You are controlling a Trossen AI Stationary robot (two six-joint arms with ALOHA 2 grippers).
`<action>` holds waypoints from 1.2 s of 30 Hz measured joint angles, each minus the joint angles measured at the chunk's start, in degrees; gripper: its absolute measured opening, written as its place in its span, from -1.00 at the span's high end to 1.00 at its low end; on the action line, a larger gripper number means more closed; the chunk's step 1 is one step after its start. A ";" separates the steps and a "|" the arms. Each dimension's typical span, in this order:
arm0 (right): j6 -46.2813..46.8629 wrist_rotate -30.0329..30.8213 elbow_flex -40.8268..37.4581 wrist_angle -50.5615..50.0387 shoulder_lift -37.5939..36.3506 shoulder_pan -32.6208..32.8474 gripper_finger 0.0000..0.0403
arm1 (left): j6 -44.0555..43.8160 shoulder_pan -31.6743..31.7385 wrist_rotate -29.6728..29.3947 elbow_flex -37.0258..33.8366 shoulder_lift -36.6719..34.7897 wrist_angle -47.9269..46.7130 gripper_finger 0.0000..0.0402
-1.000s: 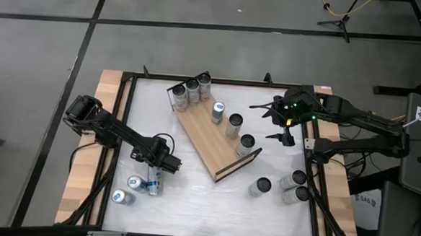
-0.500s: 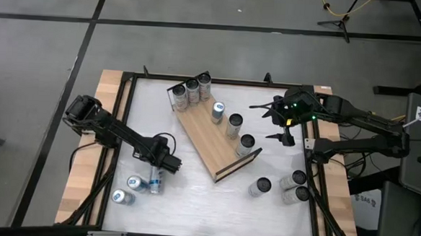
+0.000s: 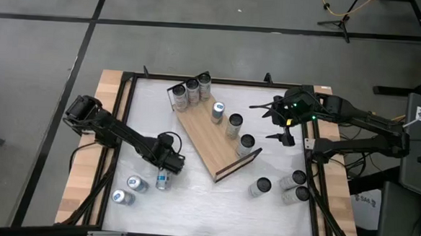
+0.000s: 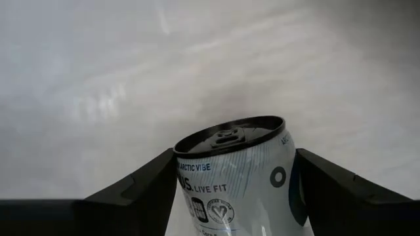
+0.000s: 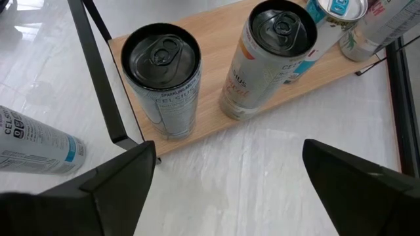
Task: Place canned beverage on shelf
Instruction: Put the left white-blue soda can on the shelf and align with the other white-blue soda can
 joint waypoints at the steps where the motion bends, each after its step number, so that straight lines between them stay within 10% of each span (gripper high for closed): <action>1: 0.00 0.00 -0.01 0.00 0.02 -0.02 -0.88 | 0.25 0.00 -1.18 0.31 0.00 -0.10 -0.28; 29: 0.00 0.02 0.01 0.00 0.02 -0.01 -0.88 | 0.28 -2.02 -50.36 0.91 0.00 -0.39 -0.27; 36: 0.00 0.01 0.00 0.00 0.00 -0.01 -0.88 | 0.47 -1.99 -54.00 0.92 -0.02 -0.55 -0.27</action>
